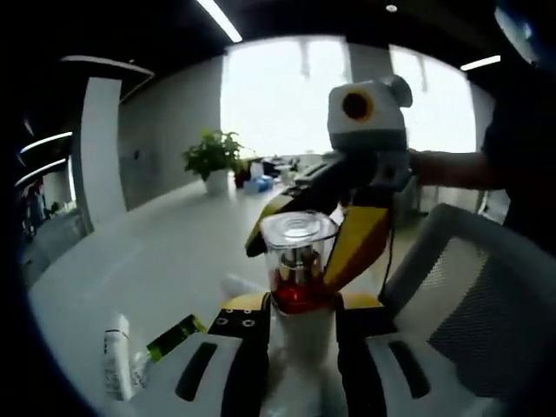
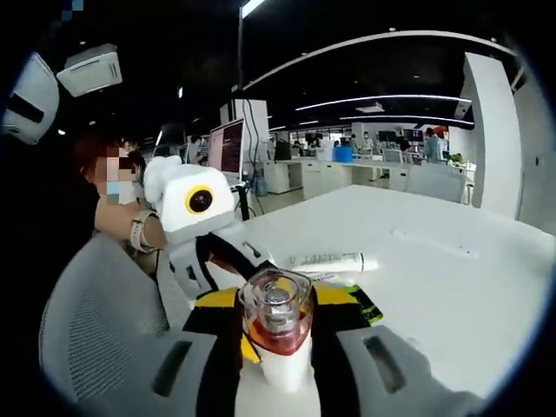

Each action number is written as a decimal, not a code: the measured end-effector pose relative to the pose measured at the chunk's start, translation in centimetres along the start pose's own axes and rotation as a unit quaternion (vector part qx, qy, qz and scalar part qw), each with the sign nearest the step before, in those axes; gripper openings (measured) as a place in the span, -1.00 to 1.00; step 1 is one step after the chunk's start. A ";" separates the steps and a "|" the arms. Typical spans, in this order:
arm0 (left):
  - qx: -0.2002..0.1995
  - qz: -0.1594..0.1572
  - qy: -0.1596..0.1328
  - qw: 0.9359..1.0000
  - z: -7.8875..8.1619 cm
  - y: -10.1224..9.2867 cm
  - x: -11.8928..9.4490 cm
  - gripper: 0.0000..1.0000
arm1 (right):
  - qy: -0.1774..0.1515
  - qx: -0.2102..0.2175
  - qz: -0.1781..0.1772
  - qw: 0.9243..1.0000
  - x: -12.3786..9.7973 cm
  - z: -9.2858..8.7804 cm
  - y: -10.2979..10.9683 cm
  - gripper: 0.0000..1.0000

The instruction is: Arrange the skincare products in the storage area until every visible bottle or jar stands upright without overlapping.

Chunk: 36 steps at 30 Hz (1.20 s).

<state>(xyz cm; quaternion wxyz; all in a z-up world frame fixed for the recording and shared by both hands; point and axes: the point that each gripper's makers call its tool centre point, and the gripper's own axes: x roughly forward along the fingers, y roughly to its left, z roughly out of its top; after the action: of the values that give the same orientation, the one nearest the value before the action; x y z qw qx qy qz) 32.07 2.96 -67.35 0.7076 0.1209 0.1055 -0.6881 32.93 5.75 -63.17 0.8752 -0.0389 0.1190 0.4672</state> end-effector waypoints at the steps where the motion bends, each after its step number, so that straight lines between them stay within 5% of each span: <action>1: 0.001 -0.003 0.001 1.000 -0.1 0.0 0.0 -0.47 | -0.002 -0.004 0.008 1.000 0.0 0.0 0.0 -0.43; 16: 0.000 -0.067 0.011 0.998 -0.6 0.2 -0.8 -0.48 | 0.007 -0.036 0.135 0.990 0.3 0.1 0.9 -0.43; 28: 0.003 -0.118 0.015 0.993 -0.4 0.0 0.9 -0.35 | 0.002 -0.040 0.222 0.974 0.6 0.3 1.6 -0.42; 36: 0.005 -0.154 0.007 0.988 -0.4 -0.8 1.1 -0.43 | -0.013 -0.039 0.270 0.962 0.6 0.3 2.1 -0.42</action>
<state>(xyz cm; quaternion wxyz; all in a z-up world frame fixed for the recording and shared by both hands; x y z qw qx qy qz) 31.34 2.04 -68.10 0.5923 0.1112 0.1245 -0.7882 31.58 7.48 -62.93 0.7161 -0.0333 0.0954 0.6907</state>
